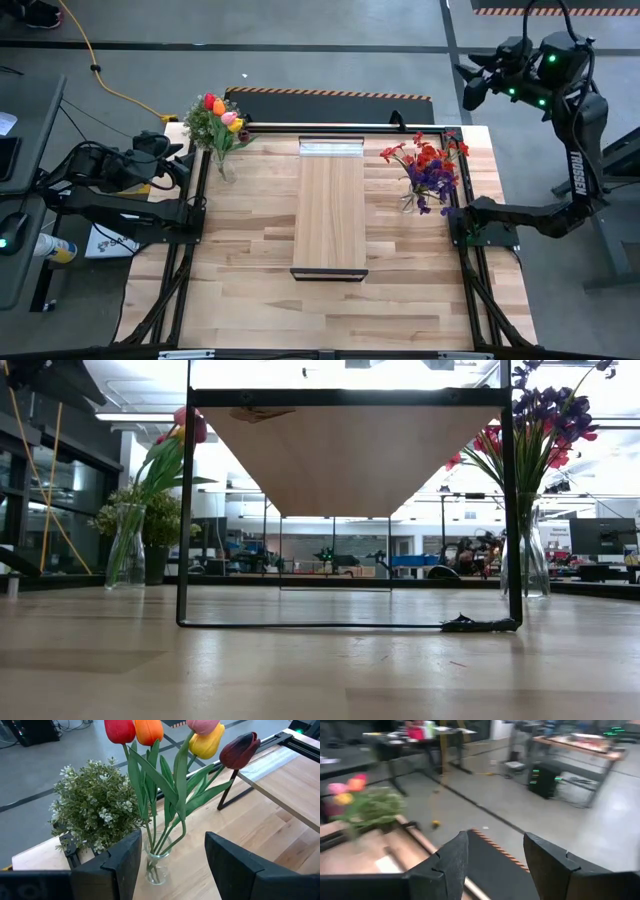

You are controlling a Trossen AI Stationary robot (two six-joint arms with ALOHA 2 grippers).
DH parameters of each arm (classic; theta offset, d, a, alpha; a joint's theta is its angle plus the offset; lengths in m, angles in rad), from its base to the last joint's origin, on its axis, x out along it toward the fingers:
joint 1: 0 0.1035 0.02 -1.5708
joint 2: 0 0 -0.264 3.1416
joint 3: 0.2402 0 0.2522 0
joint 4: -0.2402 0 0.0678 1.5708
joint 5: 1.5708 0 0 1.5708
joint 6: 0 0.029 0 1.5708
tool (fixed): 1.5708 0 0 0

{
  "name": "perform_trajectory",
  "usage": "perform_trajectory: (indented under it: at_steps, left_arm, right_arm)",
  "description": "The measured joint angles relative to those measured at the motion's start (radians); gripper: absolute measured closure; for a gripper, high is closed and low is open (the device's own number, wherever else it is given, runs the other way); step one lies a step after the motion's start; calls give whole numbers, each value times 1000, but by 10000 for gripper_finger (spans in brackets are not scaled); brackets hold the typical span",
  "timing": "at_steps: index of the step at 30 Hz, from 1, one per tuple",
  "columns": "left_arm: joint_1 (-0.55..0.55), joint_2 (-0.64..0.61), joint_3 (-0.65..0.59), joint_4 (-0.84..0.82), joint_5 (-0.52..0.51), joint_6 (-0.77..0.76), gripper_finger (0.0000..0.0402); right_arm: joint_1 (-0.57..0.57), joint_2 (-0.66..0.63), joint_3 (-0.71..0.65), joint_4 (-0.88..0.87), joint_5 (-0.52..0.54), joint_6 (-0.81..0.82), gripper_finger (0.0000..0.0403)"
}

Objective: Pick and place flowers into a vace then onto a shelf
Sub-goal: Put the right transparent flower vase on the shelf

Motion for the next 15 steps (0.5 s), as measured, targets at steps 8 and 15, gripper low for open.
perform_trajectory:
  at_steps: [8, 15]
  left_arm:
    - [0, 0, 0, 5, 10, -21, 153]
    - [0, 0, 0, 13, 10, -64, 153]
  right_arm:
    - [1, -98, 0, -90, -133, 3, 224]
    - [1, -262, 0, -168, -115, -9, 248]
